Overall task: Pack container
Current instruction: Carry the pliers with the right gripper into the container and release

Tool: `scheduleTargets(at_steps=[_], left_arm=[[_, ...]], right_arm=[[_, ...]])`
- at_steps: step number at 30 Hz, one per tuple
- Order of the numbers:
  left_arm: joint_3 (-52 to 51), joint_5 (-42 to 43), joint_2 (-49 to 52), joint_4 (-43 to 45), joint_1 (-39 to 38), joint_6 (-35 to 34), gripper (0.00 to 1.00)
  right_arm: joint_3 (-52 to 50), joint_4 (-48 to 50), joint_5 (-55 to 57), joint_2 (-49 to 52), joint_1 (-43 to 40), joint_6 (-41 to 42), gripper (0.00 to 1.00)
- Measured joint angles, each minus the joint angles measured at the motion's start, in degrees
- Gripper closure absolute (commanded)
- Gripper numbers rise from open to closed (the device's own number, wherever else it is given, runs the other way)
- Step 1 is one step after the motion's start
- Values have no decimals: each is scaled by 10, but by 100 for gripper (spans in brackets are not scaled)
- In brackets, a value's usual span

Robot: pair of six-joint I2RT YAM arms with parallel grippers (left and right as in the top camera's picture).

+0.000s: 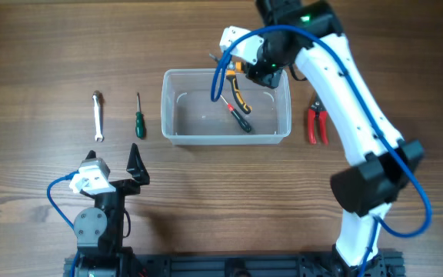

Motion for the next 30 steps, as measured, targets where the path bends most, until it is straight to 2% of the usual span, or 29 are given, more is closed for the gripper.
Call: scheduleTargets(at_steps=[6,15,30], left_arm=[[0,0,0,0,0,0,0],[0,0,0,0,0,0,0],[0,0,0,0,0,0,0]], right_arm=[[-2,0,-10,43,9,0,96],[-2,0,-37,50,38,0,95],[-2,2,-62,116,40,0,95]])
